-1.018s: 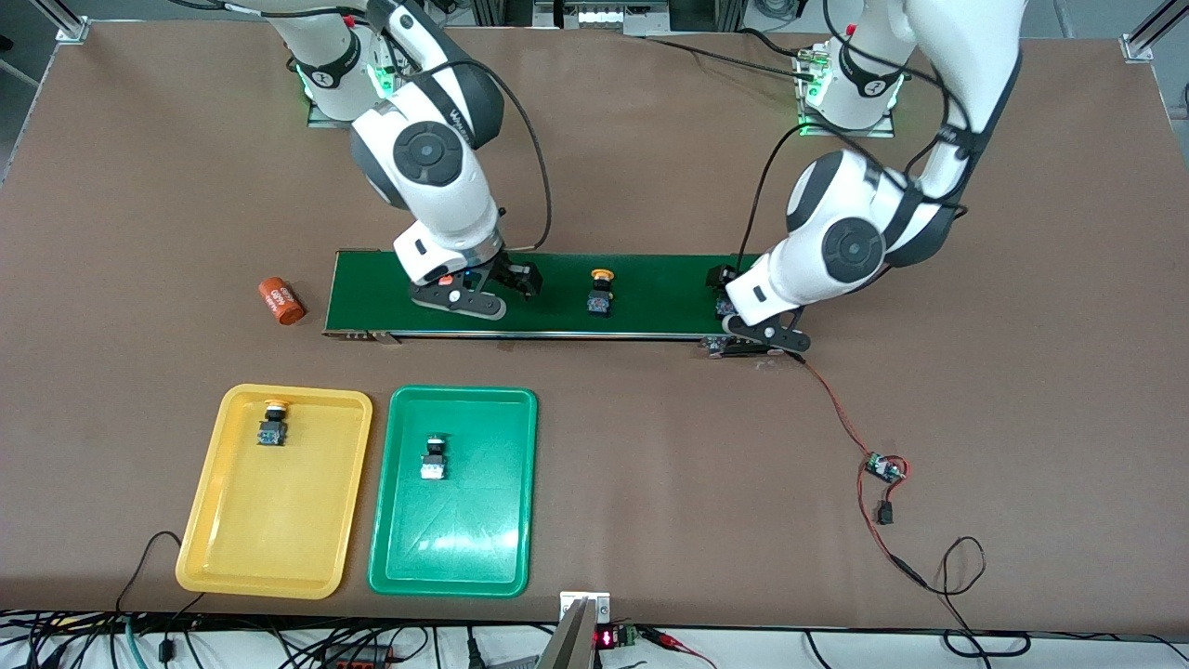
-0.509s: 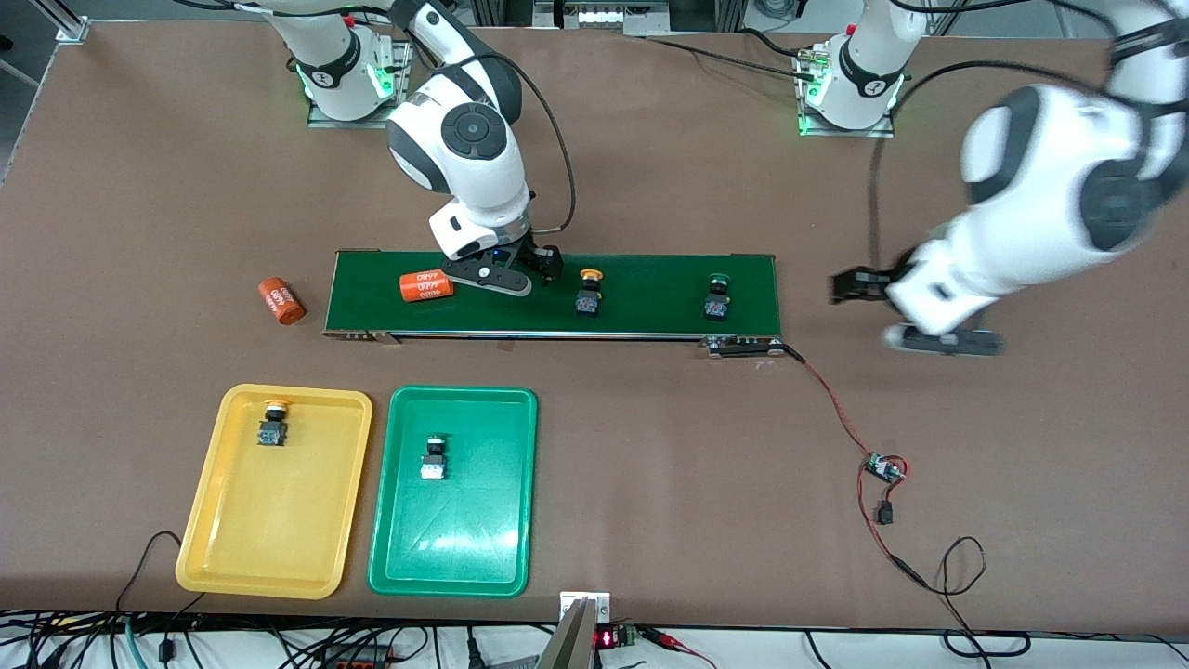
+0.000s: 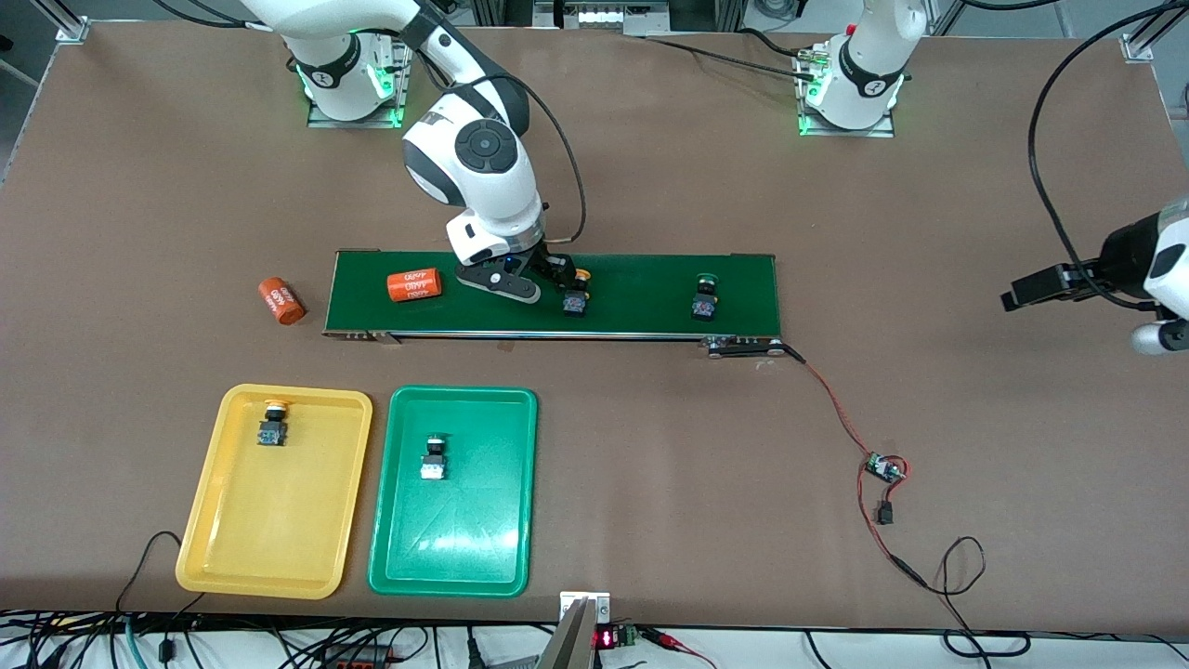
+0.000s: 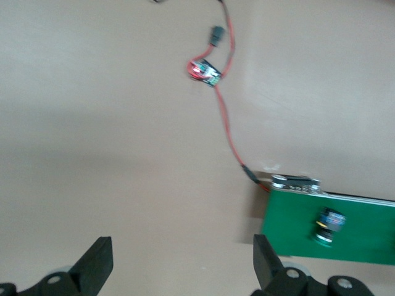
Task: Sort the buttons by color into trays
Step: 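Grasp the orange-cap button on the belt with the right gripper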
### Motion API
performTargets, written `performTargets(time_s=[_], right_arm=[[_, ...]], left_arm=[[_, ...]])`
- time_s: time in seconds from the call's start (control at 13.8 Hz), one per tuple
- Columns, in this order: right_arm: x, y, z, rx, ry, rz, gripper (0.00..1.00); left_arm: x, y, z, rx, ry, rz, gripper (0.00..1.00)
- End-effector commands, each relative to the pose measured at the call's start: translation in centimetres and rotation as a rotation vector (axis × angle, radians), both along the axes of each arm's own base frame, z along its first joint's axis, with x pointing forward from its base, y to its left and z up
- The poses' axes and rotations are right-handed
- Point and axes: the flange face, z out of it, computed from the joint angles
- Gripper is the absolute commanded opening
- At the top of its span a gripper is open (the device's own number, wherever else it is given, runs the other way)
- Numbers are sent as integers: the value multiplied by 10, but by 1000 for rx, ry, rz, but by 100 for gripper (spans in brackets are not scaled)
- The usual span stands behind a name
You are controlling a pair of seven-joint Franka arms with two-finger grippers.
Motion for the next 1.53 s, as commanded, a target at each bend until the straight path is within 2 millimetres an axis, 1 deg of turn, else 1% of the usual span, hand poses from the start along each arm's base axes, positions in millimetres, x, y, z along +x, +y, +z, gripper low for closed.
performTargets(time_s=[0.0, 0.07, 0.15, 0.29, 0.44, 0.51, 0.58, 0.65, 0.73, 0.8, 0.87, 1.02, 1.09, 1.16, 1.24, 1.31, 1.38, 1.45], right_arm=[[-4, 5, -3, -6, -16, 17, 100], [-4, 5, -5, -13, -19, 49, 100], [-5, 5, -7, -15, -16, 78, 100], [-4, 5, -7, -17, -21, 92, 100], [-4, 5, -10, -29, -30, 122, 100], [-4, 5, -12, -30, -29, 122, 100], [-4, 4, -13, -33, -30, 129, 100], [-5, 5, -14, -37, -32, 139, 100], [-5, 4, -16, -38, -31, 142, 100], [-4, 4, -21, -33, -29, 150, 100], [-4, 4, -22, -29, -31, 158, 100], [-4, 4, -25, -27, -30, 173, 96], [-2, 3, -26, -21, -33, 177, 96], [-2, 3, -27, -22, -33, 180, 93], [-2, 2, -29, -26, -32, 192, 87], [0, 0, -29, -26, -33, 204, 77], [2, -2, -29, -30, -34, 224, 64], [4, -4, -30, -32, -35, 240, 53]], left_arm=[[3, -21, 8, 48, -11, -56, 100], [0, -28, 11, 47, -14, -66, 100], [0, -29, 11, 47, -13, -68, 100], [-1, -21, 12, 43, -15, -62, 100], [-1, -10, 10, 36, -10, -121, 100], [1, -13, 10, 34, -16, -158, 100], [1, -10, 13, 32, -22, -150, 100], [-1, -4, 20, 19, -37, -138, 100], [-1, 10, 39, -5, -77, -104, 100], [1, 14, 43, -1, -86, -98, 100], [2, 16, 41, 6, -83, -98, 100], [1, 17, 40, 48, -73, -110, 100], [0, 16, 45, 52, -81, -125, 100], [-1, 16, 44, 52, -80, -125, 100], [-1, 14, 44, 50, -80, -126, 100], [-1, 16, 45, 49, -82, -125, 100], [-1, 16, 45, 49, -82, -125, 100], [-1, 17, 45, 50, -82, -123, 100]])
